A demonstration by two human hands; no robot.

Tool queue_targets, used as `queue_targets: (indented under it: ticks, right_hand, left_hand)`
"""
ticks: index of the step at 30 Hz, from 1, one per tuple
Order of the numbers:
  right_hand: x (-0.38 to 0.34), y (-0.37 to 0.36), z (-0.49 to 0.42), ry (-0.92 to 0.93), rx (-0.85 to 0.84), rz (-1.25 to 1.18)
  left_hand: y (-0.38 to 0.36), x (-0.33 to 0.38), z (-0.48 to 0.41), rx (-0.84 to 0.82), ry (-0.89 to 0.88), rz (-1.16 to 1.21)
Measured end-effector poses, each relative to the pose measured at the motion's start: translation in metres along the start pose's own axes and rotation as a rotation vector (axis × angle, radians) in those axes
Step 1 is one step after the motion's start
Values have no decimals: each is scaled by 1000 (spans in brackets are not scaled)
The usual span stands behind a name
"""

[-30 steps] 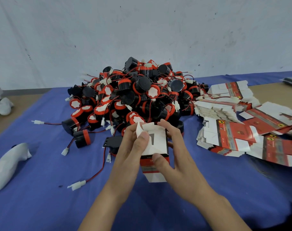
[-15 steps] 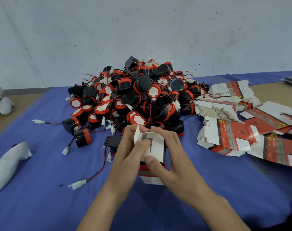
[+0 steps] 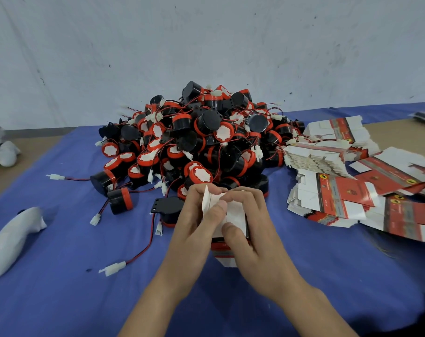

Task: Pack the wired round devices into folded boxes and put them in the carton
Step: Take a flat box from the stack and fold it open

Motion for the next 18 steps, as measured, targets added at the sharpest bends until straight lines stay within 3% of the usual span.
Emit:
queue_targets:
  ticks: [4,12,18]
  right_hand:
    - [3,3,0,-27,46,25]
    - [-3,11,-2,9,137,37]
    - [-6,17,-3,47,172,78]
  left_hand:
    - [-3,-5,1,-14,27,19]
    - [-1,-20,-3,85,226,315]
    - [-4,-25,-5,104,317,326]
Point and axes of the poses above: each hand's wrist, its own z-axis away from the middle knuckle, its own y-axis out of the back of the hand, x = y × z, the point moved 8 cm from there along -z, towards the middle knuckle, and after that the axes turned 9 degrees about -y, right-handed, at the moved point
